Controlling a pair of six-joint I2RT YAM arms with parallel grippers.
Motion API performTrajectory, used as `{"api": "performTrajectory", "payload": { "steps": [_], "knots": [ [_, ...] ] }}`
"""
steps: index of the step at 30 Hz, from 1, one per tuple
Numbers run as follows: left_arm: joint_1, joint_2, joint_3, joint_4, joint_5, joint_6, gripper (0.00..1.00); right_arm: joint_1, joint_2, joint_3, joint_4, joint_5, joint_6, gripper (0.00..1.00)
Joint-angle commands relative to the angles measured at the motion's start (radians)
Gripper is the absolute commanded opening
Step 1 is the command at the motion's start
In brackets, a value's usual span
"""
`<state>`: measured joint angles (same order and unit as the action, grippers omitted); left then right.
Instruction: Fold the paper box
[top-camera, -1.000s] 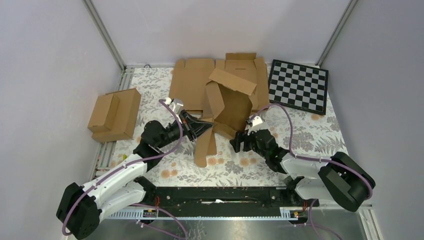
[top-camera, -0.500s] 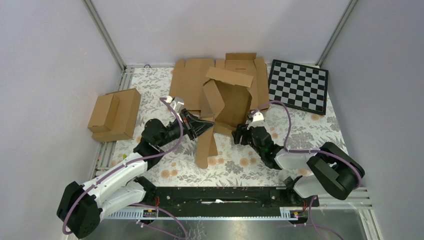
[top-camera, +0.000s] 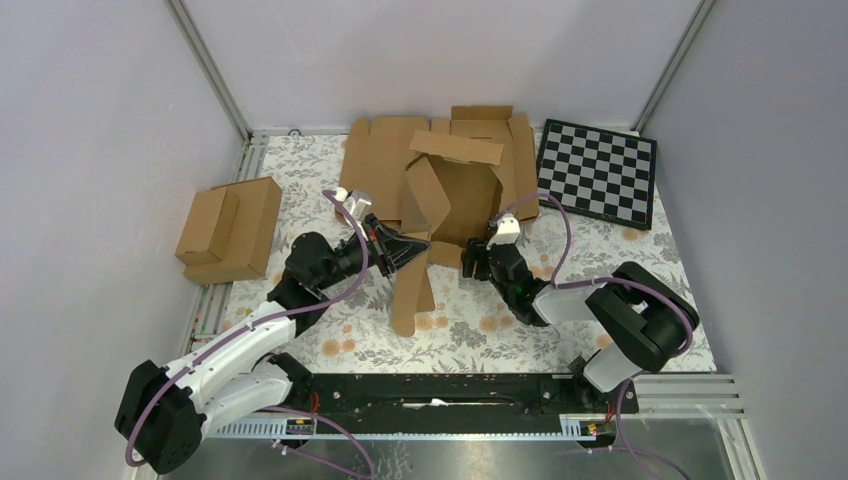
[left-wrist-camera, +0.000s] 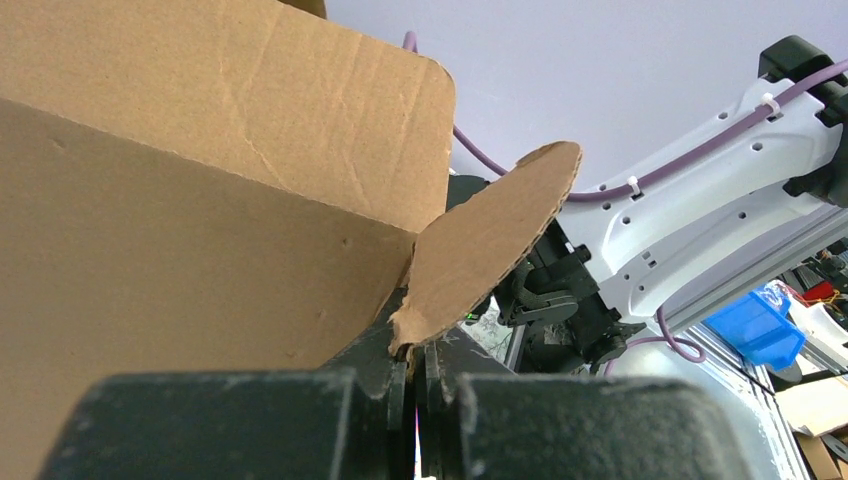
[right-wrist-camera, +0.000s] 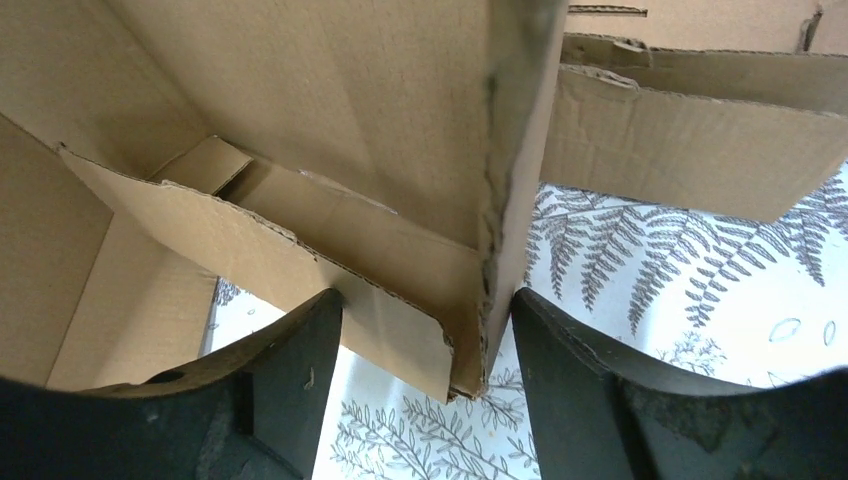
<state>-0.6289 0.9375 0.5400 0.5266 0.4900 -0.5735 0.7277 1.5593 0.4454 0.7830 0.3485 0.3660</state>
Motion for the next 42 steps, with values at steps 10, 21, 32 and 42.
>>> {"api": "performTrajectory", "payload": {
  "steps": [10,21,32,42],
  "knots": [
    [-0.003,0.011,0.029,0.013,0.046,-0.026,0.0,-0.002,0.226,0.263,-0.289,0.232,0.051,0.82],
    [-0.003,-0.041,0.039,-0.084,0.006,0.015,0.0,-0.007,0.271,0.296,-0.391,0.249,0.082,0.85],
    [-0.003,-0.05,0.031,-0.088,0.0,0.011,0.0,-0.007,0.19,0.351,-0.329,0.104,0.101,0.91],
    [-0.003,-0.066,0.031,-0.101,0.009,0.02,0.0,-0.007,0.343,0.445,-0.468,0.244,0.086,1.0]
  ]
}}
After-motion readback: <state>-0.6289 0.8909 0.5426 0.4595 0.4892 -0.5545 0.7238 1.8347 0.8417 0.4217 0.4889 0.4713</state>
